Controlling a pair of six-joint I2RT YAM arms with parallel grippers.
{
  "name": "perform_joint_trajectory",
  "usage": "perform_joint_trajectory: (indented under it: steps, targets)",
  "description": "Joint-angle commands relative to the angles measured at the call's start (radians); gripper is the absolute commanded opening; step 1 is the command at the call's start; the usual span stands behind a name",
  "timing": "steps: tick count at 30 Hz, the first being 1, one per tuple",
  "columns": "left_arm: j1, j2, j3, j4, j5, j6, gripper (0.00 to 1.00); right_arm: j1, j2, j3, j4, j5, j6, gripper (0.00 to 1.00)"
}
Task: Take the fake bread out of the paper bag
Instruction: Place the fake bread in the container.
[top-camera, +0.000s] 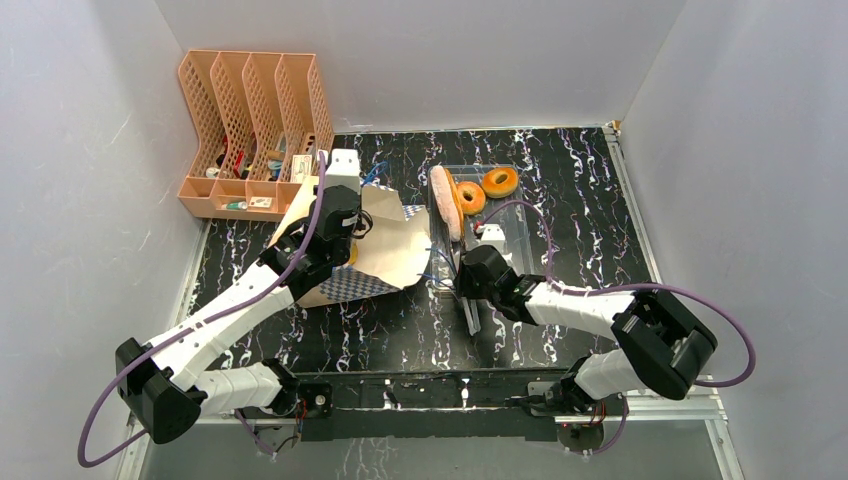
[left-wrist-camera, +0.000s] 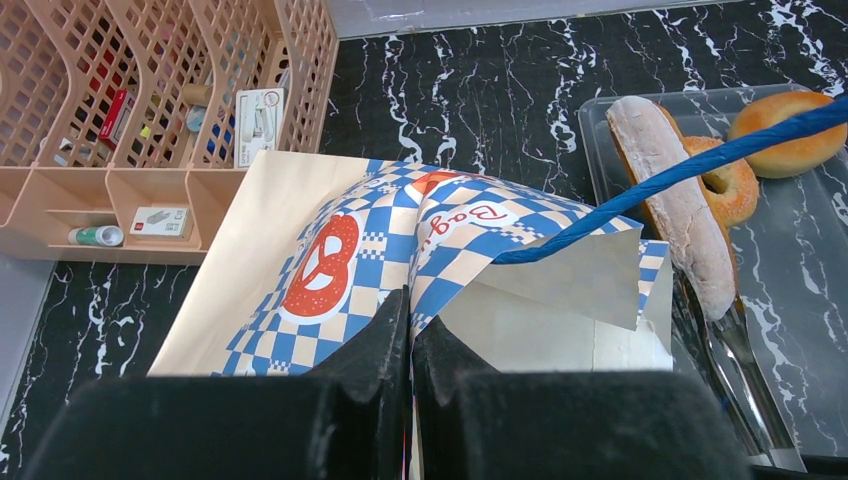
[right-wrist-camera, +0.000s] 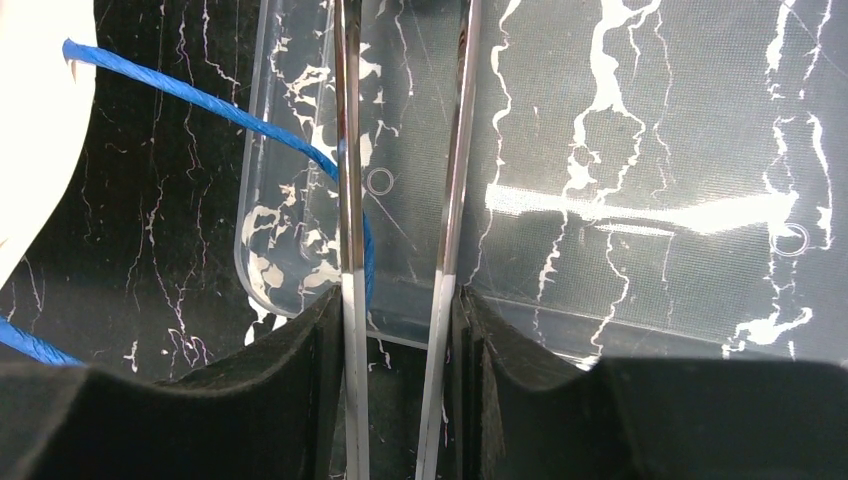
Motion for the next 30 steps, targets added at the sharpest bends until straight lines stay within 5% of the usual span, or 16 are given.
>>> perform_joint_trajectory:
  steps: [1, 8, 30]
  targets:
    - [0.001, -0.021, -0.007, 0.005, 0.027, 0.022, 0.0, -0.009, -0.022, -0.017, 0.046, -0.001, 0.017, 0.36]
    - [0.001, -0.013, -0.02, 0.025, 0.063, 0.045, 0.0, -0.011, -0.025, -0.043, 0.051, -0.012, 0.014, 0.49]
    - [-0.008, 0.049, -0.097, 0.03, 0.123, 0.062, 0.0, -0.013, -0.2, -0.063, -0.005, -0.034, 0.003, 0.5]
